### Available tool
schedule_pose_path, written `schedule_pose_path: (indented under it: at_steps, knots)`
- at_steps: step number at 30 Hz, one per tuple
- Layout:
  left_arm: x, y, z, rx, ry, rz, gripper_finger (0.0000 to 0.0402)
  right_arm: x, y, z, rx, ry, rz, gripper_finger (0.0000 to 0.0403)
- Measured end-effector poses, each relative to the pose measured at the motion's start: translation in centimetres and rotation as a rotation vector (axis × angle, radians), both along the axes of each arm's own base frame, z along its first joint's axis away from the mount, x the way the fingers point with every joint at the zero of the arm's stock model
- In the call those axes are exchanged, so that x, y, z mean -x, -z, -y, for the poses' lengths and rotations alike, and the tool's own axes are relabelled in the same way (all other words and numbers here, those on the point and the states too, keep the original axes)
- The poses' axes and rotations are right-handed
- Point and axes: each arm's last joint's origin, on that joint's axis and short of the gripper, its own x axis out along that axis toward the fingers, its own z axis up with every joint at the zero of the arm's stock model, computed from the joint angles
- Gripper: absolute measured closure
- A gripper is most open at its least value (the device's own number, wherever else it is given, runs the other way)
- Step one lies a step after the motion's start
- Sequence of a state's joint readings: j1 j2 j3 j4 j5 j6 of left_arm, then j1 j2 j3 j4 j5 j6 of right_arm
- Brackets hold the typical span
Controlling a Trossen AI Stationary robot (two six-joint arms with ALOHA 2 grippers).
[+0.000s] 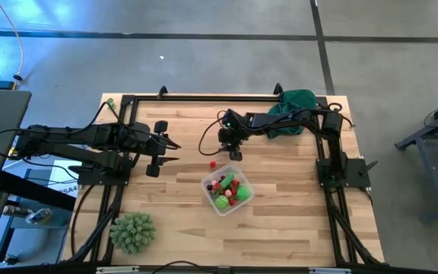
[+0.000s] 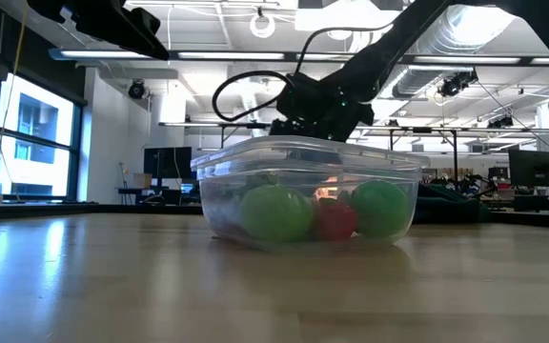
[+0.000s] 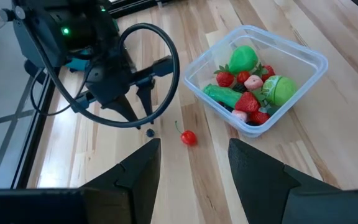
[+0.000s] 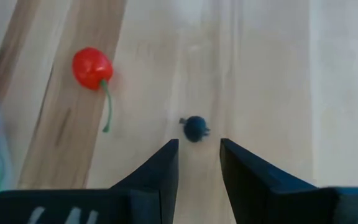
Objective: Pick and placing Produce into tupperware
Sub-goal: Put the blueberry into the transparent container
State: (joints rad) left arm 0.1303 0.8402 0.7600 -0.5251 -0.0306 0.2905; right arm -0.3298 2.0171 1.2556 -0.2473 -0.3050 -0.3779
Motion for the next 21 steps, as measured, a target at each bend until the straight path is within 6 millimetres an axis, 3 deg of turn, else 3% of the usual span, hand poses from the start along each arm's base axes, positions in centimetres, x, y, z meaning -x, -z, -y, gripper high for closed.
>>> schedule_pose_path:
  at_steps: [10, 21]
  knots:
    - [0.0, 0.0, 0.0, 0.0, 0.0, 0.0, 0.0222, -0.3, 0.1, 0.2, -0.004, 0.038, 0.025, 0.0248]
    - [0.0, 0.0, 0.0, 0.0, 0.0, 0.0, 0.0222, -0.9, 0.9, -0.1, -0.008, 0.03, 0.043, 0.0245]
